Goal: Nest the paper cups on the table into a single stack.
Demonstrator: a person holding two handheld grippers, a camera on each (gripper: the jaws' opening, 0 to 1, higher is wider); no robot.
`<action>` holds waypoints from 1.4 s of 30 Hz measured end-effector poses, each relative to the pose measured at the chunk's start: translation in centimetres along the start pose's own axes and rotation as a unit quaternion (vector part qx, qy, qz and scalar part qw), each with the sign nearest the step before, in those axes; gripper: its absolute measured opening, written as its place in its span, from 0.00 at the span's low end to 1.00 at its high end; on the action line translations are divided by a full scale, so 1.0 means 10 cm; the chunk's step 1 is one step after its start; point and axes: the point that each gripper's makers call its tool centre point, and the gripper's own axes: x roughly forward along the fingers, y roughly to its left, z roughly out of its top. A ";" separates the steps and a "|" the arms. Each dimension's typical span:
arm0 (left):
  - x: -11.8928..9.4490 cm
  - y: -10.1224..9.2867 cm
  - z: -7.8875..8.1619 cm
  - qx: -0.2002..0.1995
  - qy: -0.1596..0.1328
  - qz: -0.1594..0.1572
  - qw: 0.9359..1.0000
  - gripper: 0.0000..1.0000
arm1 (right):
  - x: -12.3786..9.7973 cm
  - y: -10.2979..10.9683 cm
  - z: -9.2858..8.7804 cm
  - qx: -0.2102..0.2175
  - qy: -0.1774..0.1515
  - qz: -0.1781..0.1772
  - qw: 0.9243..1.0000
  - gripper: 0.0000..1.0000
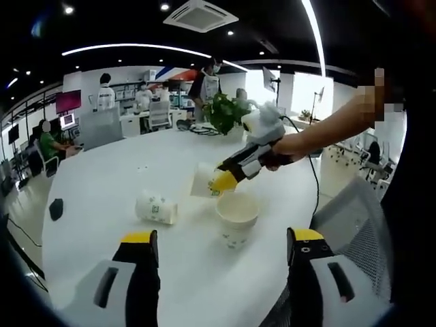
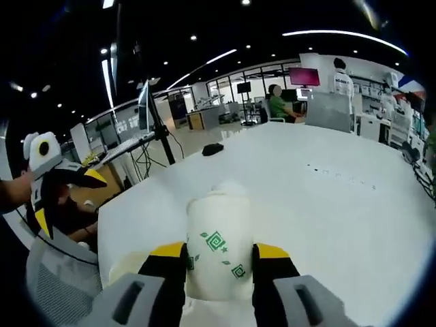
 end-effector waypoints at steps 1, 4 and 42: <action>0.01 -0.01 0.01 0.000 0.000 -0.002 1.000 0.74 | -0.02 0.03 -0.01 -0.001 -0.002 0.002 1.000 0.36; 0.03 -0.05 0.06 -0.004 -0.006 -0.015 1.000 0.72 | -0.09 0.09 0.04 -0.006 -0.011 0.008 1.000 0.36; 0.32 -0.20 0.44 0.016 0.002 -0.133 0.991 0.26 | -0.43 0.94 0.10 -0.146 -0.054 0.053 0.986 0.36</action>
